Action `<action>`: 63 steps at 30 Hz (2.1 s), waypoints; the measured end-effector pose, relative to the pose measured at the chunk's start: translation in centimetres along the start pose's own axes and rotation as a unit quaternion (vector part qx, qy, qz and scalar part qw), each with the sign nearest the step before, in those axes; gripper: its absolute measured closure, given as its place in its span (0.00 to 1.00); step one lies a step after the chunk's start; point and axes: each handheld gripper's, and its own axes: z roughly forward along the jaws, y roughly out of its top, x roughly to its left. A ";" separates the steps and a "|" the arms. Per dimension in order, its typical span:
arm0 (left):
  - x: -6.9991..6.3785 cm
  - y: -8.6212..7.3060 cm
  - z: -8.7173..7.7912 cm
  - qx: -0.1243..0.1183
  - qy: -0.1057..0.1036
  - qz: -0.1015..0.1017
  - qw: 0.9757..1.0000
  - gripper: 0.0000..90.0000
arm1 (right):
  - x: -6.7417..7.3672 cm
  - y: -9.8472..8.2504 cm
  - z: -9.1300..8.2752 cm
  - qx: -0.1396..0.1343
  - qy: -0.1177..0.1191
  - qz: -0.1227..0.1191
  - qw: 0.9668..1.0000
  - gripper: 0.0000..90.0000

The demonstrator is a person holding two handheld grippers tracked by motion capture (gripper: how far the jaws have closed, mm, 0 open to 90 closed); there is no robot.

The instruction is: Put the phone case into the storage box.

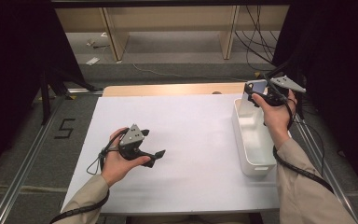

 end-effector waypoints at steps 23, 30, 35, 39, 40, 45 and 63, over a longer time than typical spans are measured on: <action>0.0 0.0 0.0 0.000 0.000 0.001 1.000 0.04 | -0.1 0.1 0.5 0.000 -0.002 -0.001 1.000 0.20; 0.0 0.0 0.0 -0.001 0.000 0.001 1.000 0.04 | -0.1 0.1 0.6 0.000 -0.002 -0.002 1.000 0.20; 0.0 0.0 0.0 -0.001 0.001 0.000 1.000 0.04 | -0.2 0.0 0.7 0.000 -0.002 -0.002 1.000 0.20; 0.0 0.0 0.0 -0.001 0.001 0.001 1.000 0.04 | -0.1 0.0 0.8 0.002 -0.003 -0.002 1.000 0.20; 0.0 0.0 0.0 -0.002 0.001 0.000 1.000 0.04 | -0.1 0.0 0.8 0.003 -0.003 -0.003 1.000 0.20; 0.0 0.0 0.0 -0.001 0.000 0.000 1.000 0.04 | -0.1 -0.1 1.0 0.003 -0.003 -0.003 1.000 0.20; 0.0 0.0 0.0 -0.002 0.000 0.000 1.000 0.04 | -0.2 -0.1 1.4 0.005 -0.006 -0.007 1.000 0.20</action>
